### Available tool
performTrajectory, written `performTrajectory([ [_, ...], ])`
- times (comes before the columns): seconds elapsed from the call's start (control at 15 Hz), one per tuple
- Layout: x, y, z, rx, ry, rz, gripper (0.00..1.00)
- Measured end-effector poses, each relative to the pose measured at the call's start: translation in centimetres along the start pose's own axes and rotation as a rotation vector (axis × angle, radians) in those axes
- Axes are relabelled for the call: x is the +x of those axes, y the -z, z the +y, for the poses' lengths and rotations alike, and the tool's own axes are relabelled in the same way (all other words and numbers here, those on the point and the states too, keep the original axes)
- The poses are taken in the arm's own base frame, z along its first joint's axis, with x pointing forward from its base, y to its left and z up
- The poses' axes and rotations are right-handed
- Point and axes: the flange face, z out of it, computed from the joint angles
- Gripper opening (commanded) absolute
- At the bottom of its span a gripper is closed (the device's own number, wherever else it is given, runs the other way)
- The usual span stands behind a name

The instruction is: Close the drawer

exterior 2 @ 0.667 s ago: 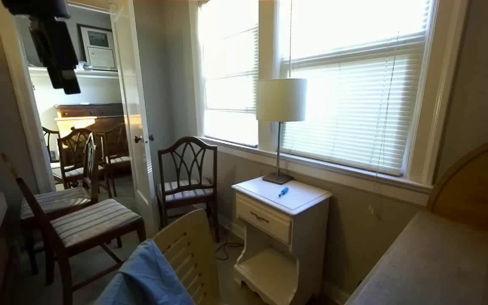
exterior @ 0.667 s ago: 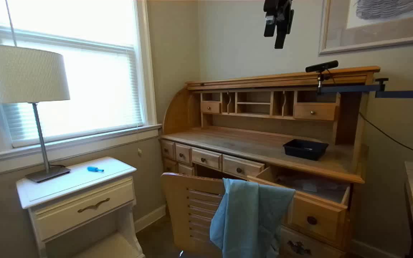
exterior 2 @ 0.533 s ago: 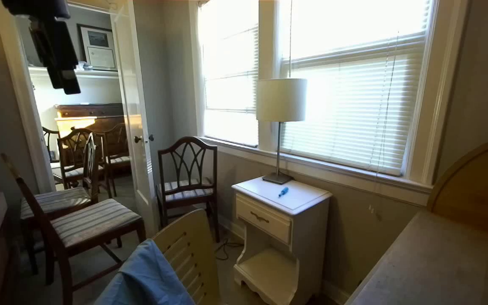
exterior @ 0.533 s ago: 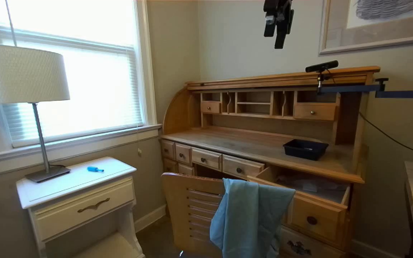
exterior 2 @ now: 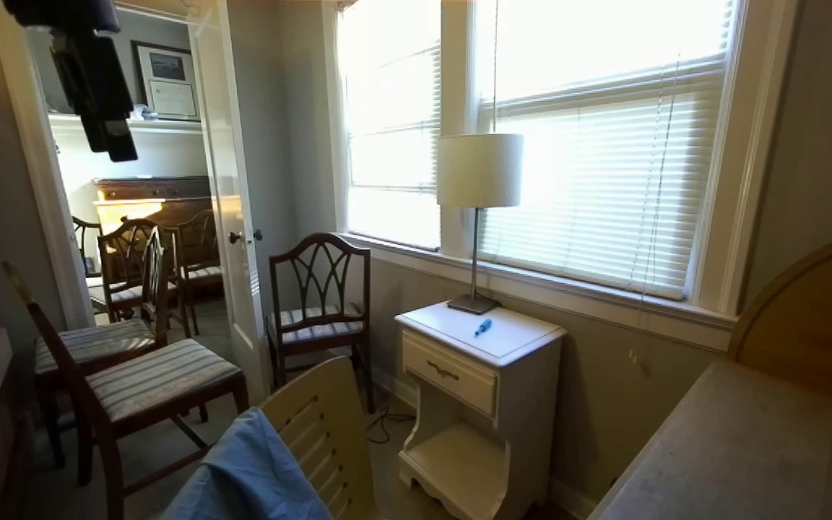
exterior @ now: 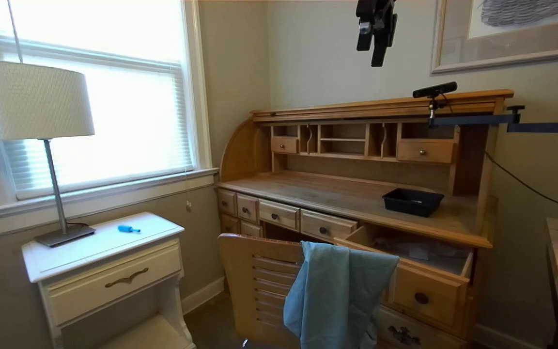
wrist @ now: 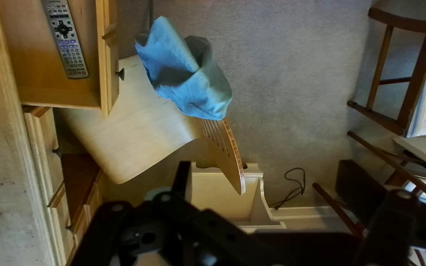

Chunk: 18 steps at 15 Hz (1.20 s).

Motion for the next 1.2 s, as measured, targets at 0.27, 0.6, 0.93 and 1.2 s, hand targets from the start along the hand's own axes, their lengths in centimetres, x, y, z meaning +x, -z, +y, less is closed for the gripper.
performTrajectory([
  [0.27,-0.2,-1.5,0.6,-0.056,-0.068,-0.027,1.0],
  [0.6,-0.5,-4.8,1.0,-0.167,-0.037,-0.05,1.0],
  [0.93,-0.4,-9.8,1.4,-0.201,0.004,-0.105,1.0],
  [1.2,-0.6,-14.2,3.3,-0.25,0.007,-0.195,1.0],
])
